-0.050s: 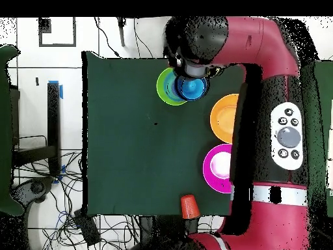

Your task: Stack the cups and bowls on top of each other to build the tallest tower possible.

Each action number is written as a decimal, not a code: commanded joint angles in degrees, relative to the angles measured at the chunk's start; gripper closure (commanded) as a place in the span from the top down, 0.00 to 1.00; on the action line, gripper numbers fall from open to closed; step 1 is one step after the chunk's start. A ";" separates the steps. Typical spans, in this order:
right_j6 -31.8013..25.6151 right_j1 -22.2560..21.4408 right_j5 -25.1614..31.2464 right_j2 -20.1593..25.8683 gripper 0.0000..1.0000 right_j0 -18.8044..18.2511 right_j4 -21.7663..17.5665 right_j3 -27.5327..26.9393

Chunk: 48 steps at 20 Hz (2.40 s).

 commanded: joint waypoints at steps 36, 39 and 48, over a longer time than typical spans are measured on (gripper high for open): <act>-12.98 -1.16 3.77 1.78 0.00 1.81 -2.93 8.11; -12.56 -0.85 4.24 1.80 0.00 2.20 -3.12 7.38; -10.58 -0.24 2.08 1.55 0.00 2.60 -3.29 8.64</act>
